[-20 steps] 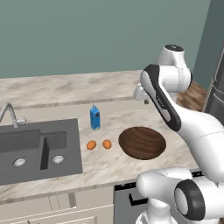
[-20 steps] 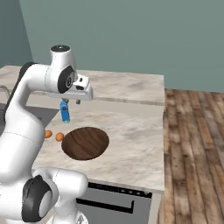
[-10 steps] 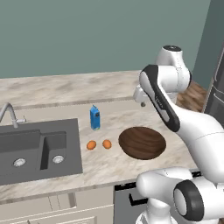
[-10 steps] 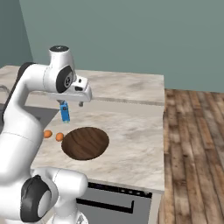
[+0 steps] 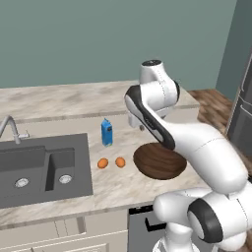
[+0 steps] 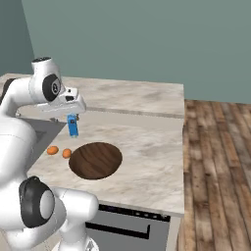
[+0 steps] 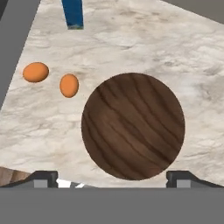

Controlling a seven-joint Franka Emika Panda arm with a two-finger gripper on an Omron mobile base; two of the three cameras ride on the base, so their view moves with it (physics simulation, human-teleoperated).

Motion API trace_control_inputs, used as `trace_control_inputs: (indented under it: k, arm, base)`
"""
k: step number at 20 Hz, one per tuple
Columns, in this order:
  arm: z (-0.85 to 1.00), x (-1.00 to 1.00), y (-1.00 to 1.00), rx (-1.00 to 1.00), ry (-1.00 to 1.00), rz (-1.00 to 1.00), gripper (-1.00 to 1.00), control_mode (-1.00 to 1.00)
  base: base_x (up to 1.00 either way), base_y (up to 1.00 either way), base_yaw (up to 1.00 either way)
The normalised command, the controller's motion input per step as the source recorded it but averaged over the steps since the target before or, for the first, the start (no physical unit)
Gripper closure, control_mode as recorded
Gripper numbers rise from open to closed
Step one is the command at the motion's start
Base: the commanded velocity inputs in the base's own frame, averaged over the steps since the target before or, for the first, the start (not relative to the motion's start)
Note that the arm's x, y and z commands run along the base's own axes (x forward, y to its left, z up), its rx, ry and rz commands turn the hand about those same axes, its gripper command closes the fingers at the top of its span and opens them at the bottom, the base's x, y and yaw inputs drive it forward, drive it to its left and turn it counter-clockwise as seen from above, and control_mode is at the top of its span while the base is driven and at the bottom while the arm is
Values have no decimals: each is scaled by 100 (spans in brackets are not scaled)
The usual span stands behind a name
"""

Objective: Gather the eggs and milk located in the vicinity of the sink area and place them right next to the bowl.

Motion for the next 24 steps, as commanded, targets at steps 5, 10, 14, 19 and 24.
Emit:
trace_control_inputs:
  k: [5,10,14,19,24]
  arm:
    - [-77,89,67,10,-8,0,-100,-100]
    - [-58,89,54,26,-23,0,-100,-100]
    - [4,80,43,12,-11,-7,-100,-100]
    - [62,54,16,-1,20,-6,-100,-100]
    - [31,53,3,-9,54,-1,-100,-100]
  base:
    - [0,0,0]
    - [0,0,0]
    - [0,0,0]
    - [0,0,0]
    - [0,0,0]
